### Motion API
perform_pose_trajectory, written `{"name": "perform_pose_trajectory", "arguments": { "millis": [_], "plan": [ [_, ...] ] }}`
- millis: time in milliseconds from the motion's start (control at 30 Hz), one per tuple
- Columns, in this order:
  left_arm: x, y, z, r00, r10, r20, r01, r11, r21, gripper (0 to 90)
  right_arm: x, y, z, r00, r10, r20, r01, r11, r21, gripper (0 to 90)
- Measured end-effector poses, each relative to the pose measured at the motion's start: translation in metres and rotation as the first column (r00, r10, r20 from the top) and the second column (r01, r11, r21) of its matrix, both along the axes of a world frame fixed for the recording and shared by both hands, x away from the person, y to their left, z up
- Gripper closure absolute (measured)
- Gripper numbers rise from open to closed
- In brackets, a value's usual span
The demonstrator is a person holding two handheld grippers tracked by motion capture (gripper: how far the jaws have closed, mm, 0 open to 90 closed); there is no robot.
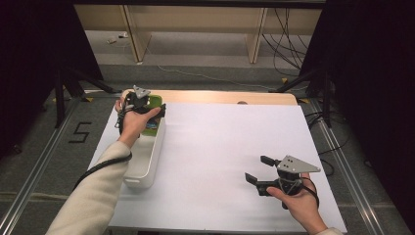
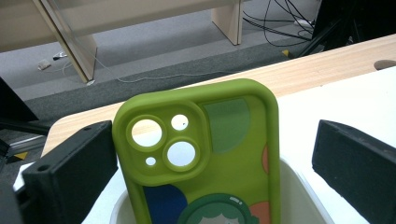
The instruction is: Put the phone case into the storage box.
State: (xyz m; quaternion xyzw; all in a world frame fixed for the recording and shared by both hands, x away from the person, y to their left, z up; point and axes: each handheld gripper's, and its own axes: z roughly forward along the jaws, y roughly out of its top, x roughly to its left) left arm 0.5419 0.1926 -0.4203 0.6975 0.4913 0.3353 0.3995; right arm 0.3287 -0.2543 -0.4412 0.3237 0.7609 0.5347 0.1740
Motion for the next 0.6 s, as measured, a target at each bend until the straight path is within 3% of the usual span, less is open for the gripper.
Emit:
{"name": "perform_pose_trajectory", "arguments": {
  "millis": [600],
  "plan": [
    [-0.005,0.002,0.011,0.9997,0.005,0.024,-0.004,1.0,-0.003,0.0,-0.001,0.0,0.0,1.0,0.002,-0.002,-0.002,1.0,-0.003,15.6]
  ]
}}
